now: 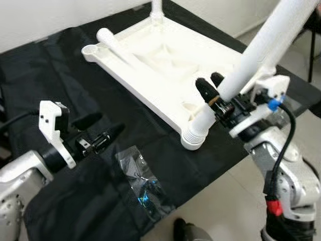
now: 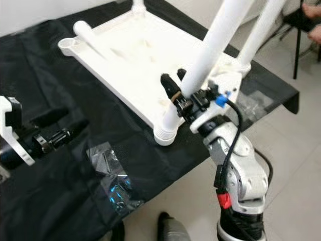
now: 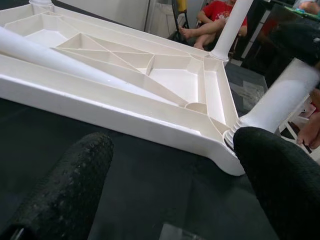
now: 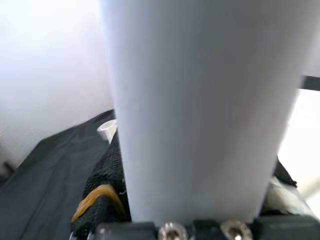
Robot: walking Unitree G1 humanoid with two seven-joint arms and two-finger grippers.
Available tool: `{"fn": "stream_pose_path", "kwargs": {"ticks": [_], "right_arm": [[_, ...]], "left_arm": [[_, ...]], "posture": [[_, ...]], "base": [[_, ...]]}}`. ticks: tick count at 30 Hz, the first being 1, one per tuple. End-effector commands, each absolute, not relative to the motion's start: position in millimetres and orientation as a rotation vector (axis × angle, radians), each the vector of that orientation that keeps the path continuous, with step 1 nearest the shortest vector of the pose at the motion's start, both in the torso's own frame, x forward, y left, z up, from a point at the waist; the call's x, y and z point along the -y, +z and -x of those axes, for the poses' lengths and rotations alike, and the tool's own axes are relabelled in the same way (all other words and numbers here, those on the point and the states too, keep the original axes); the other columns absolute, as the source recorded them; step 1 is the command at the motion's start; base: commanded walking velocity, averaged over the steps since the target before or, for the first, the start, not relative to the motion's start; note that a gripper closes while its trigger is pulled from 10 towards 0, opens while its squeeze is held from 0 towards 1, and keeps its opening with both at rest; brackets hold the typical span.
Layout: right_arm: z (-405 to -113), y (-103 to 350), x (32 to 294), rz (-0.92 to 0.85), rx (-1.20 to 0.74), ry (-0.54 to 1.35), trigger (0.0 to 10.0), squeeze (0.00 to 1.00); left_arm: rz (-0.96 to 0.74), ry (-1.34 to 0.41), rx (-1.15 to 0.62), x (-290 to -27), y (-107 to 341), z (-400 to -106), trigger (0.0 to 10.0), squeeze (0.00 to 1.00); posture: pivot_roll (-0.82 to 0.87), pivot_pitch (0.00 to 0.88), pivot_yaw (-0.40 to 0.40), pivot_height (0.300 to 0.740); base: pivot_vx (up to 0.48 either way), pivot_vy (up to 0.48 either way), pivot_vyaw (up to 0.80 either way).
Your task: Building children table
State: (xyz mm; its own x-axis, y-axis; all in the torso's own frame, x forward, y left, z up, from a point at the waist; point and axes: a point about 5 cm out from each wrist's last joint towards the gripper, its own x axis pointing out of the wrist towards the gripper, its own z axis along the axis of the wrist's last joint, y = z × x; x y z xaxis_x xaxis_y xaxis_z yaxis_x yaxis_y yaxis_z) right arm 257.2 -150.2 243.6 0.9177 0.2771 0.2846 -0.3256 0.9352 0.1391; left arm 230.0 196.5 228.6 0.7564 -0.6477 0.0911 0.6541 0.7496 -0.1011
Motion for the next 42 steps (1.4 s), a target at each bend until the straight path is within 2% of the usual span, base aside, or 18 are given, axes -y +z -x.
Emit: {"fn": "stream_pose_path", "kwargs": {"ticks": [1, 9, 13, 14, 16, 17, 19, 20, 21, 22, 23, 24, 25, 27, 28, 29, 36, 42], "right_arm": [[-261, 181, 155, -0.163, -0.069, 0.174, 0.0, 0.0], [-272, 190, 145, -0.112, -0.039, 0.217, 0.0, 0.0], [-279, 207, 149, -0.081, 0.034, 0.222, 0.0, 0.0], [-288, 232, 159, -0.045, 0.131, 0.215, 1.1, 0.0], [-294, 250, 166, -0.023, 0.199, 0.208, 1.1, 0.0], [-299, 267, 171, -0.015, 0.249, 0.233, 2.0, 0.0], [-299, 267, 171, -0.015, 0.249, 0.233, 2.0, 0.0], [-303, 282, 172, -0.018, 0.272, 0.297, 3.6, 0.0], [-305, 294, 168, -0.023, 0.282, 0.399, 7.7, 0.0], [-305, 294, 168, -0.023, 0.282, 0.399, 7.7, 0.0], [-304, 305, 161, -0.024, 0.281, 0.547, 10.0, 0.0], [-303, 312, 156, -0.021, 0.278, 0.643, 10.0, 0.0], [-303, 312, 156, -0.021, 0.278, 0.643, 10.0, 0.0], [-297, 324, 149, -0.001, 0.3, 0.841, 10.0, 0.0], [-297, 324, 149, -0.001, 0.3, 0.841, 10.0, 0.0], [-298, 332, 147, 0.01, 0.315, 0.92, 10.0, 0.0], [-308, 334, 148, 0.06, 0.263, 0.983, 10.0, 0.0], [-301, 334, 152, 0.158, 0.199, 1.183, 10.0, 0.0]], "left_arm": [[0.126, -0.724, 0.05, -193, 225, -226, 10.0, 0.0], [0.127, -0.73, 0.073, -187, 226, -228, 10.0, 0.0], [0.121, -0.729, 0.09, -186, 228, -229, 10.0, 0.0], [0.129, -0.717, 0.127, -188, 234, -232, 10.0, 0.0], [0.136, -0.708, 0.153, -190, 239, -234, 10.0, 0.0], [0.142, -0.708, 0.184, -192, 246, -237, 10.0, 0.0], [0.142, -0.708, 0.184, -192, 246, -237, 10.0, 0.0], [0.151, -0.728, 0.216, -193, 253, -238, 10.0, 0.0], [0.154, -0.757, 0.242, -192, 260, -238, 10.0, 0.0], [0.154, -0.757, 0.242, -192, 260, -238, 10.0, 0.0], [0.156, -0.793, 0.268, -191, 266, -238, 10.0, 0.0], [0.157, -0.816, 0.282, -190, 270, -238, 10.0, 0.0], [0.157, -0.816, 0.282, -190, 270, -238, 10.0, 0.0], [0.137, -0.858, 0.301, -187, 274, -237, 10.0, 0.0], [0.137, -0.858, 0.301, -187, 274, -237, 10.0, 0.0], [0.124, -0.87, 0.306, -185, 274, -238, 10.0, 0.0], [0.124, -0.888, 0.308, -181, 273, -238, 10.0, 0.0], [0.103, -0.883, 0.333, -173, 274, -243, 10.0, 0.0]], "posture": [[0.01, 0.289, 0.031, 0.74], [0.01, 0.278, 0.031, 0.74], [0.01, 0.278, 0.031, 0.74], [-0.01, 0.253, 0.03, 0.74], [-0.01, 0.253, 0.03, 0.74], [-0.01, 0.243, 0.024, 0.74], [-0.01, 0.243, 0.024, 0.74], [-0.02, 0.231, 0.022, 0.74], [-0.02, 0.214, 0.019, 0.74], [-0.02, 0.214, 0.019, 0.74], [-0.02, 0.206, 0.016, 0.74], [-0.02, 0.203, 0.015, 0.74], [-0.02, 0.203, 0.015, 0.74], [-0.03, 0.181, 0.009, 0.74], [-0.03, 0.181, 0.009, 0.74], [-0.03, 0.178, 0.007, 0.74], [-0.02, 0.166, 0.003, 0.74], [-0.03, 0.155, -0.002, 0.74]], "base": [[0.0, 0.0, 0.0], [0.0, 0.0, 0.0], [0.0, 0.0, 0.0], [0.0, 0.0, 0.0], [0.0, 0.0, 0.0], [0.0, 0.0, 0.0], [0.0, 0.0, 0.0], [0.0, 0.0, 0.0], [0.0, 0.0, 0.0], [0.0, 0.0, 0.0], [0.0, 0.0, 0.0], [0.0, 0.0, 0.0], [0.0, 0.0, 0.0], [0.0, 0.0, 0.0], [0.0, 0.0, 0.0], [0.0, 0.0, 0.0], [0.0, 0.0, 0.0], [0.0, 0.0, 0.0]]}}
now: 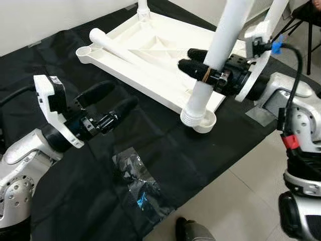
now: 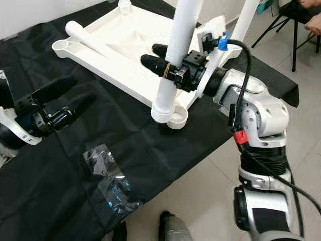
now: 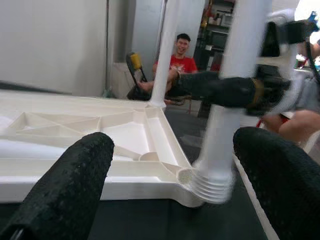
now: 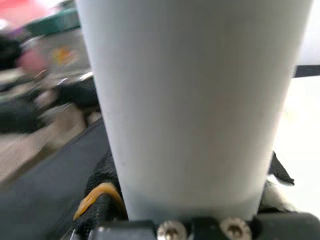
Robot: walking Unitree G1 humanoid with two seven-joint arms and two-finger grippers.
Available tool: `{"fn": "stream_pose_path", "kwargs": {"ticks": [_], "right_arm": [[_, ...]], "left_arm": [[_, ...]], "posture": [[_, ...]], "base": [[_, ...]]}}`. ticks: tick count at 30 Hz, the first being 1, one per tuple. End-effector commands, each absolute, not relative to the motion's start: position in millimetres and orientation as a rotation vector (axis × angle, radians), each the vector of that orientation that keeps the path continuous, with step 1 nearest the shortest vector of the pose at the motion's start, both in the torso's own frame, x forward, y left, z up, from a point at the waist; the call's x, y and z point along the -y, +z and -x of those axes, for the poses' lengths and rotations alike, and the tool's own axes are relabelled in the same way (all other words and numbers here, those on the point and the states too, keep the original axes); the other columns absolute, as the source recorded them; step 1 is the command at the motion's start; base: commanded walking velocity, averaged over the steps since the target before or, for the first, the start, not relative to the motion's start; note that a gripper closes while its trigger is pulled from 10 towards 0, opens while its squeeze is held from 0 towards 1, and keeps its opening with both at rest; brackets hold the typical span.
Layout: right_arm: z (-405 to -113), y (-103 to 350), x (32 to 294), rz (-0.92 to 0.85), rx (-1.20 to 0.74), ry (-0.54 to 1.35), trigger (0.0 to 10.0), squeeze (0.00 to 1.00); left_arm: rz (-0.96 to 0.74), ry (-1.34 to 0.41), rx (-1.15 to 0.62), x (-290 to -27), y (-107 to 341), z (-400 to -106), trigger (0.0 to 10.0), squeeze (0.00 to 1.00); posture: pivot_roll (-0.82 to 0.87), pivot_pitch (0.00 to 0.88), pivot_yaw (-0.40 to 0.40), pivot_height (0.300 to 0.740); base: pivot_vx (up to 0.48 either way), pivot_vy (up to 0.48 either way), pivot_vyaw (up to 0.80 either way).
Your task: Building children table
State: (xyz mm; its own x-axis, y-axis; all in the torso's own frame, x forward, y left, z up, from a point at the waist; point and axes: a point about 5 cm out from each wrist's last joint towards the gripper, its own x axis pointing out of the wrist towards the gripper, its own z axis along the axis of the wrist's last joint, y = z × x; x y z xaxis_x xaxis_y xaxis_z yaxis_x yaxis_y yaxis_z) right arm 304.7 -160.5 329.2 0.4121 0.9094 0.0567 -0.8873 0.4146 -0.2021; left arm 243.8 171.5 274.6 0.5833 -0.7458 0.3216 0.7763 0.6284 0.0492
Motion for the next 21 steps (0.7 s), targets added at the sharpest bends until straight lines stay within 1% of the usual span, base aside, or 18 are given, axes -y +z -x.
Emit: {"fn": "stream_pose_path", "kwargs": {"ticks": [1, 3, 4, 6, 8, 10, 11, 12, 13, 14, 15, 17, 18, 19, 20, 21], "right_arm": [[-297, 336, 154, 0.19, 0.209, 1.256, 10.0, 0.0], [-286, 351, 164, 0.198, 0.283, 1.451, 10.0, 0.0], [-286, 351, 164, 0.198, 0.283, 1.451, 10.0, 0.0], [-283, 360, 167, 0.221, 0.323, 1.575, 10.0, 0.0], [-284, 361, 167, 0.241, 0.325, 1.6, 10.0, 0.0], [-288, 367, 163, 0.278, 0.336, 1.649, 10.0, 0.0], [-288, 367, 163, 0.278, 0.336, 1.649, 10.0, 0.0], [-290, 370, 162, 0.285, 0.342, 1.668, 10.0, 0.0], [-296, 376, 158, 0.289, 0.364, 1.655, 10.0, 0.0], [-302, 378, 154, 0.296, 0.381, 1.628, 10.0, 0.0], [-302, 378, 154, 0.296, 0.381, 1.628, 10.0, 0.0], [-316, 375, 141, 0.348, 0.403, 1.481, 10.0, 0.0], [-316, 375, 141, 0.348, 0.403, 1.481, 10.0, 0.0], [-322, 371, 136, 0.325, 0.403, 1.405, 10.0, 0.0], [-330, 365, 132, 0.261, 0.407, 1.286, 10.0, 0.0], [-330, 365, 132, 0.261, 0.407, 1.286, 10.0, 0.0]], "left_arm": [[0.067, -0.87, 0.343, -170, 275, -246, 10.0, 0.0], [-0.012, -0.86, 0.402, -163, 289, -257, 10.0, 0.0], [-0.012, -0.86, 0.402, -163, 289, -257, 10.0, 0.0], [-0.044, -0.909, 0.461, -155, 307, -263, 10.0, 0.0], [-0.053, -0.937, 0.476, -153, 312, -264, 10.0, 0.0], [-0.05, -1.088, 0.458, -138, 315, -261, 10.0, 0.0], [-0.05, -1.088, 0.458, -138, 315, -261, 10.0, 0.0], [-0.05, -1.148, 0.443, -133, 314, -260, 10.0, 0.0], [-0.073, -1.206, 0.404, -124, 305, -259, 10.0, 0.0], [-0.09, -1.228, 0.376, -118, 296, -259, 10.0, 0.0], [-0.09, -1.228, 0.376, -118, 296, -259, 10.0, 0.0], [-0.064, -1.187, 0.346, -113, 283, -262, 10.0, 0.0], [-0.064, -1.187, 0.346, -113, 283, -262, 10.0, 0.0], [-0.027, -1.122, 0.348, -114, 280, -266, 10.0, 0.0], [0.009, -1.013, 0.339, -117, 275, -272, 10.0, 0.0], [0.009, -1.013, 0.339, -117, 275, -272, 10.0, 0.0]], "posture": [[-0.03, 0.153, -0.003, 0.74], [-0.04, 0.132, -0.02, 0.74], [-0.04, 0.132, -0.02, 0.74], [-0.03, 0.111, -0.029, 0.74], [-0.03, 0.109, -0.03, 0.74], [-0.02, 0.092, -0.029, 0.74], [-0.02, 0.092, -0.029, 0.74], [-0.02, 0.09, -0.03, 0.74], [-0.02, 0.08, -0.029, 0.74], [-0.03, 0.075, -0.028, 0.74], [-0.03, 0.075, -0.028, 0.74], [-0.03, 0.077, -0.027, 0.74], [-0.03, 0.077, -0.027, 0.74], [-0.03, 0.079, -0.028, 0.74], [-0.02, 0.084, -0.032, 0.74], [-0.02, 0.084, -0.032, 0.74]], "base": [[0.0, 0.0, 0.0], [0.0, 0.0, 0.0], [0.0, 0.0, 0.0], [0.0, 0.0, 0.0], [0.0, 0.0, 0.0], [0.0, 0.0, 0.0], [0.0, 0.0, 0.0], [0.0, 0.0, 0.0], [0.0, 0.0, 0.0], [0.0, 0.0, 0.0], [0.0, 0.0, 0.0], [0.0, 0.0, 0.0], [0.0, 0.0, 0.0], [0.0, 0.0, 0.0], [0.0, 0.0, 0.0], [0.0, 0.0, 0.0]]}}
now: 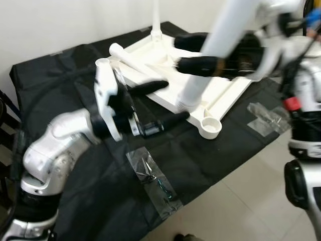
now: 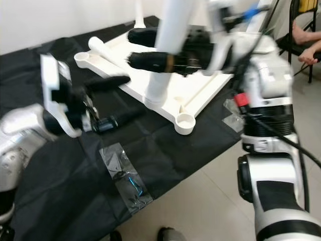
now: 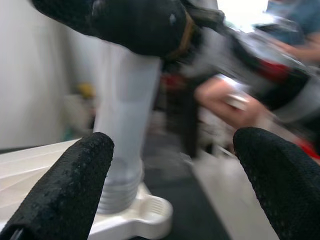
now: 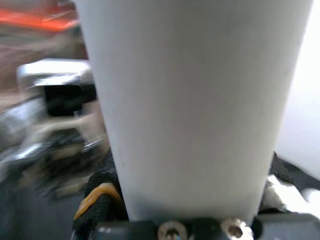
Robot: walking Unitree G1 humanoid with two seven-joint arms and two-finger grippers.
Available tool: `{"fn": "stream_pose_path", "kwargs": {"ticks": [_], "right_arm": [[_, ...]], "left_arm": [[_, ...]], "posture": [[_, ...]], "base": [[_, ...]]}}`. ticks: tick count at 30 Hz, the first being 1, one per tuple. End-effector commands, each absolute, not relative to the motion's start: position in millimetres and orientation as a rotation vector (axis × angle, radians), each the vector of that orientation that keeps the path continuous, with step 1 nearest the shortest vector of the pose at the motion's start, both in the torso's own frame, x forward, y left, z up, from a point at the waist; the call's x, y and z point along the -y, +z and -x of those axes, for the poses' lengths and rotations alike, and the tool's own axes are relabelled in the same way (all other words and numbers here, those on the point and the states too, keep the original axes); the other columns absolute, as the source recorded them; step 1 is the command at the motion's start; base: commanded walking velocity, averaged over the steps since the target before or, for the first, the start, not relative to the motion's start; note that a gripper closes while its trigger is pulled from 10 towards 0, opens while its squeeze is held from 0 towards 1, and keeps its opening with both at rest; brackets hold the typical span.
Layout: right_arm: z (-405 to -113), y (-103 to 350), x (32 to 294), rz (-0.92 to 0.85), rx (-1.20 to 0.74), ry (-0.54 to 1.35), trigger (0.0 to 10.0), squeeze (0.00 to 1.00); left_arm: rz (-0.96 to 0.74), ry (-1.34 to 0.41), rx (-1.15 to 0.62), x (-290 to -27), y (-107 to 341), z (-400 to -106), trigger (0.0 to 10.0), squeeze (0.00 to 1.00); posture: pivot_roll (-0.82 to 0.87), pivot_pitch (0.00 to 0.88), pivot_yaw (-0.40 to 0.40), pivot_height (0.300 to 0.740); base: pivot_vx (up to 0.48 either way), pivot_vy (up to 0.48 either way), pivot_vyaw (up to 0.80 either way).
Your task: Building children table
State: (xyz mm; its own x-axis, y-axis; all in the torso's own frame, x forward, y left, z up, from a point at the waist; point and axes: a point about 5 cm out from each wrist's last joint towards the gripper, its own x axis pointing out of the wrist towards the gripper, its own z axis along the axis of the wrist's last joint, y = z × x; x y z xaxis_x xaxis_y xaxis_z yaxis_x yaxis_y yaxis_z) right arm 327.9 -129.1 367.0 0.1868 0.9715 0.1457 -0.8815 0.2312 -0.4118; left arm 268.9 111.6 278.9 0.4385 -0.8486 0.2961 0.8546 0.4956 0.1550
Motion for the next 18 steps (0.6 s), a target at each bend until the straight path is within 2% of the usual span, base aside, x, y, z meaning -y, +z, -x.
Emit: {"fn": "stream_pose_path", "kwargs": {"ticks": [1, 2, 4, 6, 8, 13, 18], "right_arm": [[-335, 361, 131, 0.212, 0.405, 1.21, 10.0, 0.0], [-335, 361, 131, 0.212, 0.405, 1.21, 10.0, 0.0], [-333, 329, 129, 0.141, 0.343, 1.087, 10.0, 0.0], [-333, 329, 129, 0.141, 0.343, 1.087, 10.0, 0.0], [-323, 302, 125, 0.104, 0.294, 1.01, 10.0, 0.0], [-320, 289, 117, 0.071, 0.278, 0.96, 10.0, 0.0], [-313, 278, 107, 0.043, 0.259, 0.897, 10.0, 0.0]], "left_arm": [[0.029, -0.94, 0.332, -119, 271, -276, 10.0, 0.0], [0.029, -0.94, 0.332, -119, 271, -276, 10.0, 0.0], [0.125, -0.739, 0.271, -135, 252, -278, 10.0, 0.0], [0.125, -0.739, 0.271, -135, 252, -278, 10.0, 0.0], [0.15, -0.625, 0.194, -148, 228, -270, 10.0, 0.0], [0.165, -0.628, 0.139, -145, 214, -262, 10.0, 0.0], [0.205, -0.649, 0.116, -129, 209, -261, 10.0, 0.0]], "posture": [[-0.02, 0.084, -0.032, 0.74], [-0.02, 0.084, -0.032, 0.74], [-0.02, 0.102, -0.026, 0.74], [-0.02, 0.102, -0.026, 0.74], [-0.02, 0.115, -0.004, 0.74], [-0.03, 0.121, 0.008, 0.74], [-0.04, 0.125, 0.012, 0.74]], "base": [[0.0, 0.0, 0.0], [0.0, 0.0, 0.0], [0.0, 0.0, 0.0], [0.0, 0.0, 0.0], [0.0, -0.409, 0.0], [0.0, -0.48, 0.0], [0.0, -0.48, 0.0]]}}
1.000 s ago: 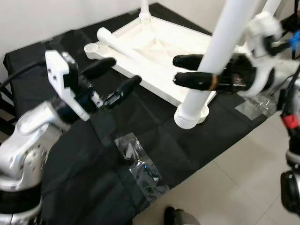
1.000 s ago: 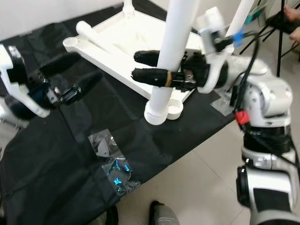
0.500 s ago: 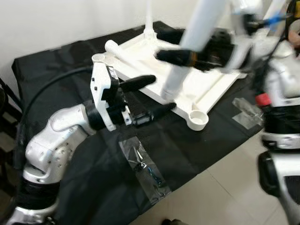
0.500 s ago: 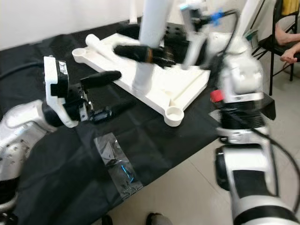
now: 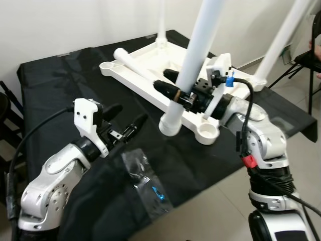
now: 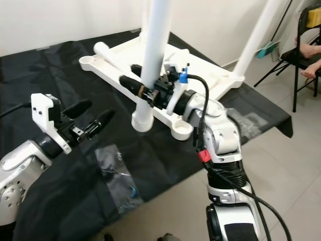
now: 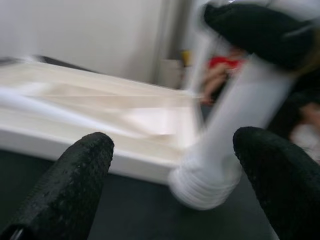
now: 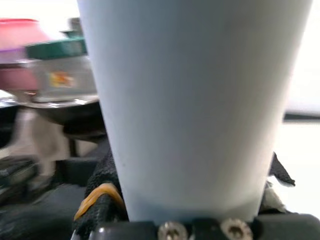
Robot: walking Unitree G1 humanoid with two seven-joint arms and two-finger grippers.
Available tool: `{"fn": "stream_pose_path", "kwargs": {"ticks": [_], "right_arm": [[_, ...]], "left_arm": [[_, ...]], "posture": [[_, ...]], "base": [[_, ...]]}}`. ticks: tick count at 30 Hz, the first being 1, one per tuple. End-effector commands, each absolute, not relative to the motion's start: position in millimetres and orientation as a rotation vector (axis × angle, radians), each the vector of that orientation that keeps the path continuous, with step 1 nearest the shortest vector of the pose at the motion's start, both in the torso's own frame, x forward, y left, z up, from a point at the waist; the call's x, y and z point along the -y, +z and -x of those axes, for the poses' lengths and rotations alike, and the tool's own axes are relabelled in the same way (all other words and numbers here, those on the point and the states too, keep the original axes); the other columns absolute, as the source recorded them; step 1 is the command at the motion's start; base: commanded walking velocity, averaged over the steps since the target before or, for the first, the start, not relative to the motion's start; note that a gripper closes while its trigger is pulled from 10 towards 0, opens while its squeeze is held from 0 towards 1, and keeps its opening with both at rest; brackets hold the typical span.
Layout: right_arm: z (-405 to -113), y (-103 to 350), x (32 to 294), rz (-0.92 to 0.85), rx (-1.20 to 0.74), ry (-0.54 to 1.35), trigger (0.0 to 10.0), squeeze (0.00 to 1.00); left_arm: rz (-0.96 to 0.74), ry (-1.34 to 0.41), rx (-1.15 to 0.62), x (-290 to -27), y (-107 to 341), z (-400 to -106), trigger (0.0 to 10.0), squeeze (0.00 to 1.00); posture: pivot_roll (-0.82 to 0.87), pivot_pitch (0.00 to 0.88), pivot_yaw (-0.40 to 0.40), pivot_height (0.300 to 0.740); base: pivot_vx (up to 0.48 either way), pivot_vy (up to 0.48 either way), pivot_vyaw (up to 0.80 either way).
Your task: Building children table
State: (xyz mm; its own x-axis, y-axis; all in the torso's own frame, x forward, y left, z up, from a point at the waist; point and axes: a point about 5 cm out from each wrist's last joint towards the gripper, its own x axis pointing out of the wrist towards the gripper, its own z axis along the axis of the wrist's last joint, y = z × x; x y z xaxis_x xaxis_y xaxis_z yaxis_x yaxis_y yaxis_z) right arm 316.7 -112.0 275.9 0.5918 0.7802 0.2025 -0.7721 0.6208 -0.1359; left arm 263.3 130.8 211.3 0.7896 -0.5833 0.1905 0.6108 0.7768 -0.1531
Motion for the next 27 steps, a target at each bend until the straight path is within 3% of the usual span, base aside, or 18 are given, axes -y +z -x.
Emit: {"fn": "stream_pose_path", "kwargs": {"ticks": [1, 7, 15, 27], "right_arm": [[-312, 277, 106, 0.052, 0.256, 0.883, 10.0, 0.0], [-310, 274, 108, 0.052, 0.241, 0.809, 10.0, 0.0], [-310, 260, 103, 0.04, 0.195, 0.705, 10.0, 0.0], [-307, 264, 94, 0.062, 0.213, 0.704, 10.0, 0.0]], "left_arm": [[0.206, -0.646, 0.111, -128, 208, -261, 10.0, 0.0], [0.214, -0.637, 0.09, -123, 203, -259, 10.0, 0.0], [0.189, -0.524, 0.069, -131, 196, -263, 10.0, 0.0], [0.207, -0.502, 0.097, -134, 202, -263, 10.0, 0.0]], "posture": [[-0.04, 0.125, 0.012, 0.74], [-0.04, 0.124, 0.011, 0.74], [-0.04, 0.125, 0.011, 0.74], [-0.04, 0.127, 0.004, 0.74]], "base": [[0.0, -0.48, 0.0], [0.0, -0.48, 0.0], [0.0, 0.0, -0.7], [0.219, 0.0, -0.13]]}}
